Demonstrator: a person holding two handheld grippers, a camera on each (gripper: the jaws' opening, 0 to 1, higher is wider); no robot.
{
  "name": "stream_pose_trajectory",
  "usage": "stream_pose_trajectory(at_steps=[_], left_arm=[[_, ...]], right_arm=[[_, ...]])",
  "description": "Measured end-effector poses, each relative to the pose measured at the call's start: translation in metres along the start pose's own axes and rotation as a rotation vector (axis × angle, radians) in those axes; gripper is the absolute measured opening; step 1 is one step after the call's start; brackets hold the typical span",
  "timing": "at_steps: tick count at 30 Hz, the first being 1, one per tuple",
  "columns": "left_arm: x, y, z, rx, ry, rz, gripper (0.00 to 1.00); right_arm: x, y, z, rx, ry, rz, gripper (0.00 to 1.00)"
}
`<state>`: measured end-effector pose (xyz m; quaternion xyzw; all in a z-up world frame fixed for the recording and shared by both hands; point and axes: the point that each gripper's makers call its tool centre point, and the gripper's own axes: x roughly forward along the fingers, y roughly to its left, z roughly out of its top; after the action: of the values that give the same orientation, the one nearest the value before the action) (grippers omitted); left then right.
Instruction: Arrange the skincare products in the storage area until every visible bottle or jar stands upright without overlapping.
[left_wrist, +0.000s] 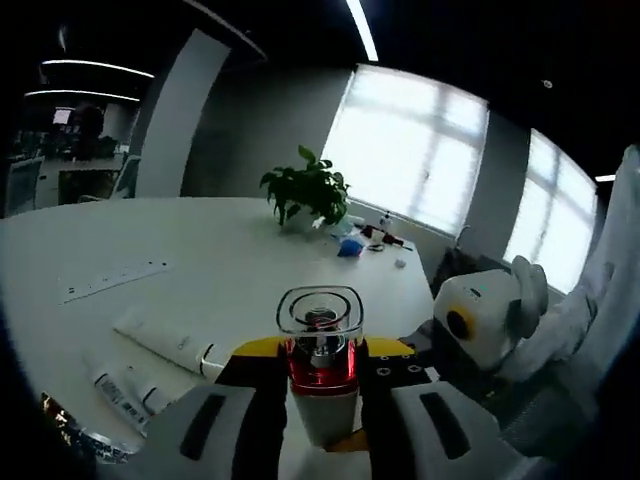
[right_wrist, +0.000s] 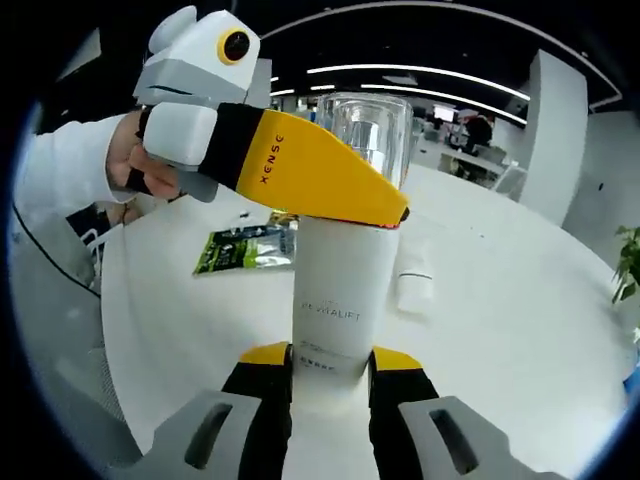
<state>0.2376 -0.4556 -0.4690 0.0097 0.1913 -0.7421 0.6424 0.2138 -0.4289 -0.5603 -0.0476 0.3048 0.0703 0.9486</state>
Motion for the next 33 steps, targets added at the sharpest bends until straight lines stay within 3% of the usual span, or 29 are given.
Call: stream_pose_trajectory(at_steps=[8,13,17,18,19,21,24,29,30,33], left_arm=[[0.003,0.004,-0.003,0.125,0.033,-0.059,0.21],[0.004,0.005,-0.010,0.226,0.086,-0.109,0.21],[0.003,0.007,-0.014,0.252,0.111,-0.120,0.21],[0.009,-0.016,-0.015,0.273,0.098,-0.166,0.21],[0.009,-0.020,-0.016,0.282,0.100,-0.170,0.21],[0.011,-0.010,-0.021,0.307,0.120,-0.155,0.21],[0.010,-0.002,-0.016,0.308,0.097,-0.184,0.21],[0.020,0.014,-0.016,0.326,0.121,-0.208,0.22],[0.015,-0.002,-0.017,0.368,0.115,-0.212,0.22],[0.014,-0.006,-0.019,0.394,0.115,-0.216,0.22]], right_arm=[[0.009,-0.006,-0.001,-0.026,-0.023,-0.031,0.21],[0.016,-0.004,-0.002,-0.044,-0.038,-0.023,0.22],[0.022,-0.006,-0.004,-0.047,-0.051,-0.041,0.23],[0.023,-0.007,-0.004,-0.051,-0.054,-0.046,0.23],[0.025,-0.008,-0.004,-0.055,-0.051,-0.053,0.23],[0.026,-0.009,-0.006,-0.057,-0.046,-0.058,0.23],[0.026,-0.011,-0.004,-0.056,-0.058,-0.065,0.23],[0.028,-0.014,-0.002,-0.050,-0.076,-0.074,0.23],[0.028,-0.014,-0.002,-0.051,-0.077,-0.074,0.23],[0.027,-0.013,-0.001,-0.057,-0.081,-0.071,0.24]])
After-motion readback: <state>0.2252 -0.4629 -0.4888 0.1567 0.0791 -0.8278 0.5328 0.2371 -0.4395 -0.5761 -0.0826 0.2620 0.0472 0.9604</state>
